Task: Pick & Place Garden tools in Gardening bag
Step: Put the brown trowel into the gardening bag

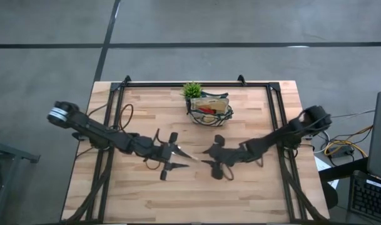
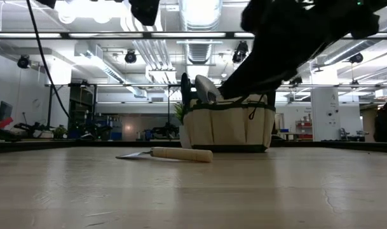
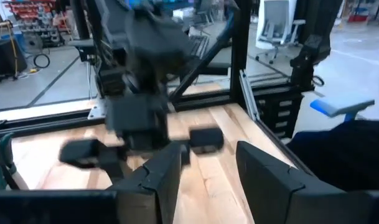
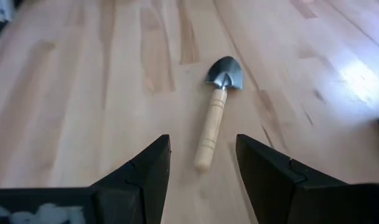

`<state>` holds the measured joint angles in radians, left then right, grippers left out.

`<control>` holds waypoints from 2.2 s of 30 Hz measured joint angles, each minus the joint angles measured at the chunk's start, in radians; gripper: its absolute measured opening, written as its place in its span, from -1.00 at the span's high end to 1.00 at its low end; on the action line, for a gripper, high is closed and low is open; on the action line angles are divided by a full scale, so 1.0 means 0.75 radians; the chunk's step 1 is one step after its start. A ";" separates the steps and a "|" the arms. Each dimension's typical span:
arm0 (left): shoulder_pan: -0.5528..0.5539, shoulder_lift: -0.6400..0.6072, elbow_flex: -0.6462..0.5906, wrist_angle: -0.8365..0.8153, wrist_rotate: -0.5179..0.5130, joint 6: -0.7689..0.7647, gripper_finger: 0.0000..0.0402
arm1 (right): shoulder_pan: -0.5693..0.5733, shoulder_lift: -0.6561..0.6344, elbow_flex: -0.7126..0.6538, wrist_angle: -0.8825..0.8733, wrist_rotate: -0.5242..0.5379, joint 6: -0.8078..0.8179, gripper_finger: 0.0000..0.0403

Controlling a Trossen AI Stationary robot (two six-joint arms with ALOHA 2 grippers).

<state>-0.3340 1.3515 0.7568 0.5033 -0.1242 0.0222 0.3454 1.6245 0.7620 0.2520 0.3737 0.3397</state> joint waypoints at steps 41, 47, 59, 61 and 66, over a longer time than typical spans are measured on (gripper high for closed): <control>-0.002 -0.030 -0.099 0.138 -0.007 -0.043 0.21 | -0.144 0.514 0.332 -0.098 -0.162 0.035 0.74; -0.006 -0.033 -0.098 0.157 -0.007 0.000 0.21 | -0.152 0.376 0.318 -0.317 -0.322 -0.004 0.74; -0.050 -0.033 -0.100 0.238 -0.007 0.209 0.21 | -0.065 -0.206 0.091 -0.472 -0.582 -0.060 0.74; -0.055 -0.033 -0.100 0.247 -0.006 0.212 0.21 | -0.048 -0.318 0.031 -0.467 -0.632 -0.055 0.74; -0.063 -0.019 -0.100 0.320 -0.006 0.244 0.21 | -0.004 -0.572 -0.104 -0.355 -0.737 -0.052 0.74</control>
<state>-0.3815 1.3375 0.6819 0.7432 -0.1284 0.2051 0.3426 1.1954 0.6840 -0.0142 -0.1788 0.3009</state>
